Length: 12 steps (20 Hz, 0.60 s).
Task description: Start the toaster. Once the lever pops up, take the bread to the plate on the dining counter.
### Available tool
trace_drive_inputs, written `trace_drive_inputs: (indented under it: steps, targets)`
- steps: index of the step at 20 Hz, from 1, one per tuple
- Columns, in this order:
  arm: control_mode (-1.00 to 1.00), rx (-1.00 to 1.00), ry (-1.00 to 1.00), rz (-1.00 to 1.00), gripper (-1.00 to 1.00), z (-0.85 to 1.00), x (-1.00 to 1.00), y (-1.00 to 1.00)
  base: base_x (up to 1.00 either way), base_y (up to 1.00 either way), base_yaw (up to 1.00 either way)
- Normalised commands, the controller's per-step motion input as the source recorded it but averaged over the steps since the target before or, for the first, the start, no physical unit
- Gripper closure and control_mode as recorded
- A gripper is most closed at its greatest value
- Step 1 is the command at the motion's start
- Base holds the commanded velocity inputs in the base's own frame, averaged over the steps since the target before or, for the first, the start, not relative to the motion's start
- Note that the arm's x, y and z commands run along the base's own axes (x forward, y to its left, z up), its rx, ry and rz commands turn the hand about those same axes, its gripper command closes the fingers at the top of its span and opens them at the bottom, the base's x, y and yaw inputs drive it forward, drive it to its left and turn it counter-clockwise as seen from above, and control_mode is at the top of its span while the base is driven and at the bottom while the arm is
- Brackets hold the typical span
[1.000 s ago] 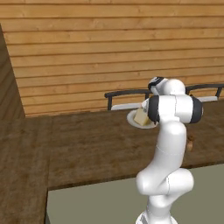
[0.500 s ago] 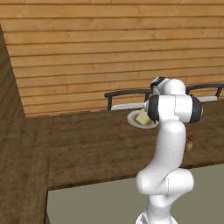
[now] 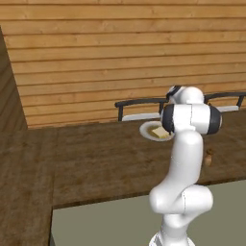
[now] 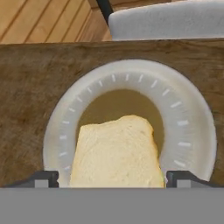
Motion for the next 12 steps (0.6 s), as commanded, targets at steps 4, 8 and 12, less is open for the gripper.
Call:
trace_drive_inputs:
  steps: [4, 8, 12]
  targets:
    - [-1.00, -0.18, -0.02, 0.00, -1.00, -0.19, 0.00, -0.20, 0.00, 0.00, 0.00]
    - [-1.00, -0.11, -0.09, 0.00, -1.00, 0.60, -0.32, 0.04, 0.00, 0.00, 0.00]
    - [-1.00, -0.04, -0.05, 0.00, -1.00, 1.00, -0.89, 0.28, 0.00, 0.00, 0.00]
